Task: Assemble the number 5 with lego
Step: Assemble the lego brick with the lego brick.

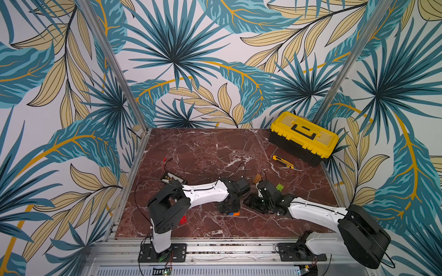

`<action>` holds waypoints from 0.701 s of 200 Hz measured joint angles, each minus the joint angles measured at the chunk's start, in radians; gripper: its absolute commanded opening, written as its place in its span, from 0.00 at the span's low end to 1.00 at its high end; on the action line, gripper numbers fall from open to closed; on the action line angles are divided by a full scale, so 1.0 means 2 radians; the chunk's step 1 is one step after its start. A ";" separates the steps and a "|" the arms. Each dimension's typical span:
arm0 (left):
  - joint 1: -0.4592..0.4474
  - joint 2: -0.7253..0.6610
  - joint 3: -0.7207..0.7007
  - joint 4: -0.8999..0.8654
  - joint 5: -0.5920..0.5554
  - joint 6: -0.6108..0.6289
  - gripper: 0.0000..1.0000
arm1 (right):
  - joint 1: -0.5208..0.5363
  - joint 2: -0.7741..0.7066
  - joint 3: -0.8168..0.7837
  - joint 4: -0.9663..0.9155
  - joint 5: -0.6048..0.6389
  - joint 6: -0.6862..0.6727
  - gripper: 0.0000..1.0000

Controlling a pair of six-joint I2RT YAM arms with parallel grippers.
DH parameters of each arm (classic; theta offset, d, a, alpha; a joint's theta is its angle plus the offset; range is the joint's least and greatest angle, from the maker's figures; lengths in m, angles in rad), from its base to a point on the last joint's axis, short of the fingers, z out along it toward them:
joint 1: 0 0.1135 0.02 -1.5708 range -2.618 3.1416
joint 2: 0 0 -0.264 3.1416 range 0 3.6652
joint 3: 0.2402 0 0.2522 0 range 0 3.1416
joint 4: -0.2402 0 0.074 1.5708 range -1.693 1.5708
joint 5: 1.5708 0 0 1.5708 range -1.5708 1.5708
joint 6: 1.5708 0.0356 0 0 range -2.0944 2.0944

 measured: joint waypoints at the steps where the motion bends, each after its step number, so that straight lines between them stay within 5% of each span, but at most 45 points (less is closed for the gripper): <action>1: 0.000 0.000 0.001 -0.001 -0.001 0.001 0.50 | 0.000 0.000 0.000 0.000 0.000 0.000 0.56; 69: 0.002 0.001 0.008 -0.013 -0.012 0.018 0.52 | 0.000 0.000 0.001 0.000 -0.001 0.000 0.56; 140: 0.002 -0.015 0.006 -0.001 -0.007 0.017 0.43 | 0.000 0.001 0.001 0.006 -0.003 0.004 0.56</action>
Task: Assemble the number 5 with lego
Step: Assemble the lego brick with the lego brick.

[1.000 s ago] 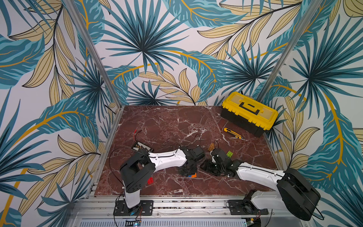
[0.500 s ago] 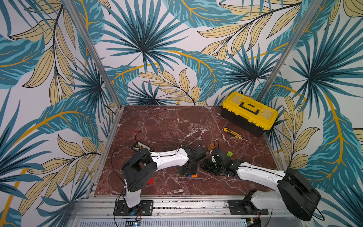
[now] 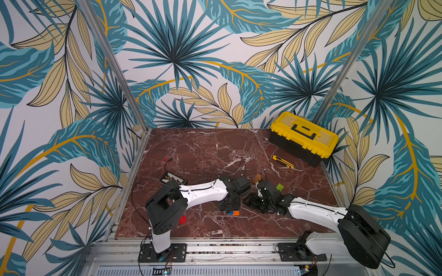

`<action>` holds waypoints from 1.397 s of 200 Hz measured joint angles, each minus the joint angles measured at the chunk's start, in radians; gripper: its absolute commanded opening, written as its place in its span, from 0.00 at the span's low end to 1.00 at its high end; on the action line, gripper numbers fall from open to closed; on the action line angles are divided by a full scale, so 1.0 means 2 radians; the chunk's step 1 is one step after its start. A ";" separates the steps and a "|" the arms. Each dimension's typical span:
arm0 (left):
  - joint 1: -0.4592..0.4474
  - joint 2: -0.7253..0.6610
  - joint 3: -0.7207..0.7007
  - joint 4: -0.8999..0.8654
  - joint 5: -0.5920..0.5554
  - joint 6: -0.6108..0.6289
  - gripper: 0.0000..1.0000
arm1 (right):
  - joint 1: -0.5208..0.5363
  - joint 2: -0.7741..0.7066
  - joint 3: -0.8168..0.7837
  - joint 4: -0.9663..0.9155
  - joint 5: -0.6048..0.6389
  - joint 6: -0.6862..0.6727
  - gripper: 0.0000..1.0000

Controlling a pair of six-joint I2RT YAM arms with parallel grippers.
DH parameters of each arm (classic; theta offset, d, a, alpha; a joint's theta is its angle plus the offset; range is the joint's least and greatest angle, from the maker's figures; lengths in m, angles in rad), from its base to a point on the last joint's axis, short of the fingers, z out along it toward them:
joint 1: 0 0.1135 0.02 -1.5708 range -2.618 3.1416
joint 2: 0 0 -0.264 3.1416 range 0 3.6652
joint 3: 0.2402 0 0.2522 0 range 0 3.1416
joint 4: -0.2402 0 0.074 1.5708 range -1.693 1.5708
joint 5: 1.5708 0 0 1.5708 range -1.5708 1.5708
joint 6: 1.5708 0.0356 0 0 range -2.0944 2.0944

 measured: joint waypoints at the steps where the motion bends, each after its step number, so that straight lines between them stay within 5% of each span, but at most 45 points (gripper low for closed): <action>1: 0.000 0.000 0.000 0.000 0.000 0.000 0.43 | 0.000 0.000 0.000 0.000 0.000 0.000 0.56; 120: 0.000 0.011 -0.001 0.000 0.005 0.000 0.39 | 0.000 0.001 0.000 0.000 -0.001 0.000 0.56; 169: 0.000 0.014 -0.001 0.001 0.007 0.000 0.21 | 0.000 0.001 0.000 0.000 -0.001 0.000 0.56; 279: -0.017 0.029 -0.012 0.007 -0.018 -0.013 0.10 | 0.000 -0.007 -0.011 -0.002 0.018 0.005 0.56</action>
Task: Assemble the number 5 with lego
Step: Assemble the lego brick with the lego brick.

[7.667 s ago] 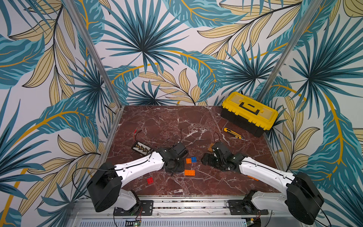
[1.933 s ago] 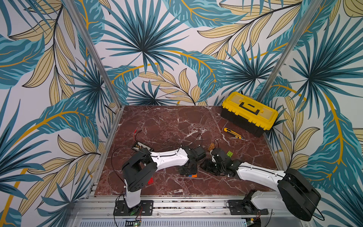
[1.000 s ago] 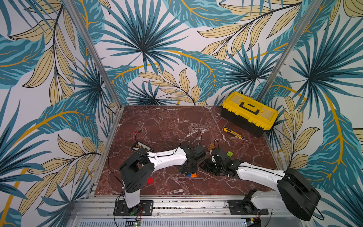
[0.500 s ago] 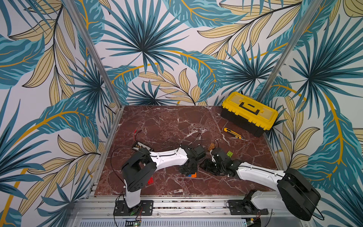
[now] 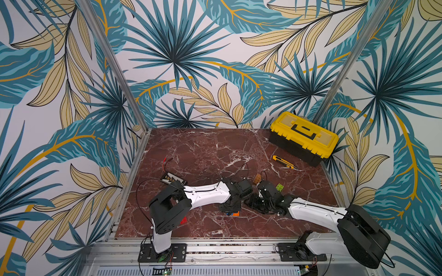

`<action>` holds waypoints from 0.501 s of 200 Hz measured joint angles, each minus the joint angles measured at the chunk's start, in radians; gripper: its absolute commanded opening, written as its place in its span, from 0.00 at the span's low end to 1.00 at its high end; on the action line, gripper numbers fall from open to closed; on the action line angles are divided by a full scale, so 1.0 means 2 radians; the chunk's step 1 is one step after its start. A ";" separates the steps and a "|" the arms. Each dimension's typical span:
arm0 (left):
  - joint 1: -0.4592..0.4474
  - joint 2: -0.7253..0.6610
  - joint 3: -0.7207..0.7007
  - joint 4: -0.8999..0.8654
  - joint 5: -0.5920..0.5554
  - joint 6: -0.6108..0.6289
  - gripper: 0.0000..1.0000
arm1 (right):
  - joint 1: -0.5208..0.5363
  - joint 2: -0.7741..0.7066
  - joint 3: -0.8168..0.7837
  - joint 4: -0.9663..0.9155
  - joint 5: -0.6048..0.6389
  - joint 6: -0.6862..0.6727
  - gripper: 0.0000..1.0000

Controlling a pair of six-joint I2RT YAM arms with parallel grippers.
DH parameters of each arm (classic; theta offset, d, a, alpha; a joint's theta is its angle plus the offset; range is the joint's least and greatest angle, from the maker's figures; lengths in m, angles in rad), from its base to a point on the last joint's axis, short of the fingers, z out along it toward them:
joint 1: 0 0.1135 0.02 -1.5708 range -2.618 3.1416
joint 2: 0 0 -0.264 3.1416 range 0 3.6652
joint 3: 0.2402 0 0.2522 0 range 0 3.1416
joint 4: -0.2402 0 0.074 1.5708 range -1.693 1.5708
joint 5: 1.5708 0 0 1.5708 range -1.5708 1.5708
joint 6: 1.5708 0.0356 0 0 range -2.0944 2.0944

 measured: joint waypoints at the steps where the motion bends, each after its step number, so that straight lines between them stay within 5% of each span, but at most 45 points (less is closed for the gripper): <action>1: 0.000 0.000 0.000 0.000 0.000 0.000 0.10 | 0.000 -0.001 -0.001 -0.001 0.001 0.000 0.56; 66: -0.002 0.002 0.000 0.000 -0.002 -0.009 0.11 | -0.003 -0.037 -0.010 -0.010 0.029 0.004 0.56; 100: -0.004 0.003 0.009 -0.010 -0.010 -0.010 0.19 | -0.003 -0.041 -0.010 -0.018 0.034 0.004 0.56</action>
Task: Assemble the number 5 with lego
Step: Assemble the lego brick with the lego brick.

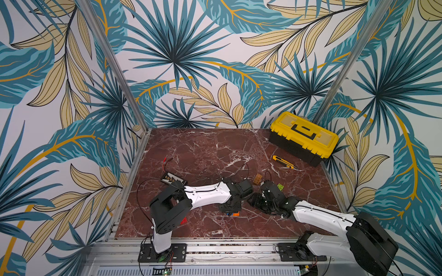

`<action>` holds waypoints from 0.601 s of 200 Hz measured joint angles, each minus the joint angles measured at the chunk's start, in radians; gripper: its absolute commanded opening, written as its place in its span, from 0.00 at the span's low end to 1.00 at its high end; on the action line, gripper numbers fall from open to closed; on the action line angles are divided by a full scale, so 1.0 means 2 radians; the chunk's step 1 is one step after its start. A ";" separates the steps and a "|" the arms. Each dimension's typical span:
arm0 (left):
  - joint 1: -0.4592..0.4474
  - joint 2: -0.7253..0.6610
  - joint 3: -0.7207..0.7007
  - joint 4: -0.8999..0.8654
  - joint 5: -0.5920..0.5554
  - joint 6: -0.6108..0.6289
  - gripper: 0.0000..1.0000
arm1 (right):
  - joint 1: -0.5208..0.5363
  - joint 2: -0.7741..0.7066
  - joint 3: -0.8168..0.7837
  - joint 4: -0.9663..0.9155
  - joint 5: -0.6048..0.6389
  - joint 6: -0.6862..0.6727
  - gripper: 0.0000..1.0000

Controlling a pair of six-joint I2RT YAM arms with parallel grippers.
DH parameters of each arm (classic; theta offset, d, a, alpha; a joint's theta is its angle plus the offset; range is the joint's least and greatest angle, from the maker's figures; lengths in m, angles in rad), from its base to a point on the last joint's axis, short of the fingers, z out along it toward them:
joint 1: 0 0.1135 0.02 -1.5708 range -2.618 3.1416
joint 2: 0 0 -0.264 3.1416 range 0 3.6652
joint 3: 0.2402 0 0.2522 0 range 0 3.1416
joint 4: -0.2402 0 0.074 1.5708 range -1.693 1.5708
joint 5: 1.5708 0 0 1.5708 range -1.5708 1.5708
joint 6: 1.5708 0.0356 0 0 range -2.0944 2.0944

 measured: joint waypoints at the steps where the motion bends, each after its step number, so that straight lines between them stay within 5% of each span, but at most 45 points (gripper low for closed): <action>1: 0.000 0.000 0.001 -0.001 -0.001 0.000 0.20 | 0.000 0.000 0.000 -0.001 0.000 0.000 0.56; 120: 0.029 -0.011 0.009 -0.024 -0.027 0.013 0.51 | -0.013 -0.045 0.012 -0.064 0.029 -0.025 0.61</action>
